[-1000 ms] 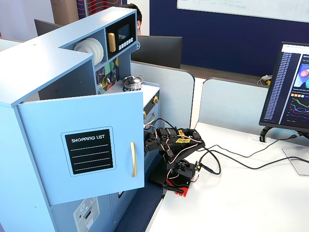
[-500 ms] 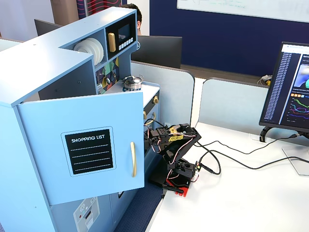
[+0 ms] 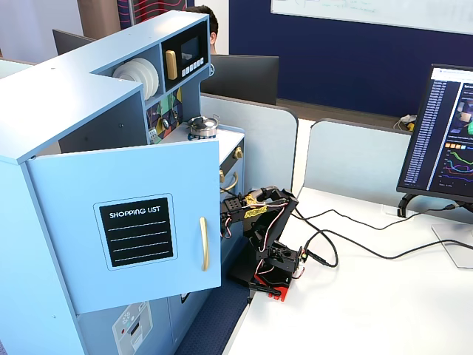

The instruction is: Pick up the green pineapple from the left cabinet and place it in the green recipient

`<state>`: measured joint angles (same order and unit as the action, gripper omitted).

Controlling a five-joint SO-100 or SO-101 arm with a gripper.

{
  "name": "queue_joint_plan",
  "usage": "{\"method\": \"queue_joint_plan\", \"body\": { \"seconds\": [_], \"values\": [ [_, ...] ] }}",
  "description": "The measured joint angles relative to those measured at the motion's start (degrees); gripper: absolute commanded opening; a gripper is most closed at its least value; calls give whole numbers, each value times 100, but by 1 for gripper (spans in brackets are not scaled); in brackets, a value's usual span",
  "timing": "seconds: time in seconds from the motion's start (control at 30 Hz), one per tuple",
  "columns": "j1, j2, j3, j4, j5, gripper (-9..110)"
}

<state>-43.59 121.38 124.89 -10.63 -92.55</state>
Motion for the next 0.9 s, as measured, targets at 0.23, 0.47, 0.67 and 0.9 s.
{"method": "queue_joint_plan", "body": {
  "seconds": [0.23, 0.47, 0.67, 0.9],
  "values": [
    [0, -598, -448, 0, -316, 39],
    [0, -1143, -923, -149, -475, 38],
    [0, -1556, -1327, -167, -492, 37],
    [0, -1916, -1626, -167, -492, 37]
  ]
}}
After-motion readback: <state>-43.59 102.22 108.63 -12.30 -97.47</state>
